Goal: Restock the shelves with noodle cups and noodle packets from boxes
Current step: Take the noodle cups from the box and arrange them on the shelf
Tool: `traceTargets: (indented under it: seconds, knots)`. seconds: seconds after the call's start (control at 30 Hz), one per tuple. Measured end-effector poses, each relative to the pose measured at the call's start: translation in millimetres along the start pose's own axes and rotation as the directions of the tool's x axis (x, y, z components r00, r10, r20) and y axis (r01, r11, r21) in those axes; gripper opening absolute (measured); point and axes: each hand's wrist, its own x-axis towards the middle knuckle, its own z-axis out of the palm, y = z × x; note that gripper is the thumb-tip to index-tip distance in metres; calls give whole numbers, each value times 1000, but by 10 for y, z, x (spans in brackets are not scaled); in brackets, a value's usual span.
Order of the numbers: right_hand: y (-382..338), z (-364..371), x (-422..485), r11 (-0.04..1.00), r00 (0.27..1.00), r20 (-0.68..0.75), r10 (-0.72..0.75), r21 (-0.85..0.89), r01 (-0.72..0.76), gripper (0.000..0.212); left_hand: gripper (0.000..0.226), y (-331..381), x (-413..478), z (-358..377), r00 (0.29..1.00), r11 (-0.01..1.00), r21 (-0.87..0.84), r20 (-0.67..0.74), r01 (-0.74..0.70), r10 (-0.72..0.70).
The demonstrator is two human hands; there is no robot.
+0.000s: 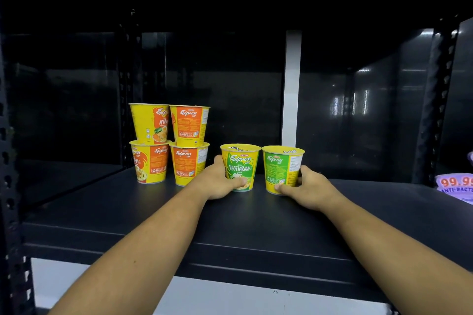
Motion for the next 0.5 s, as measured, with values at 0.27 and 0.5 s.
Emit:
traceTargets:
  seconds: [0.27, 0.5]
  knots:
    - [-65, -16, -59, 987, 1000, 29, 0, -162, 4, 64, 71, -14, -1, -5, 999, 998, 64, 31, 28, -30]
    - [-73, -14, -77, 954, 985, 163, 51, -299, 0, 58, 57, 11, -42, -6, 998, 981, 189, 39, 32, -40]
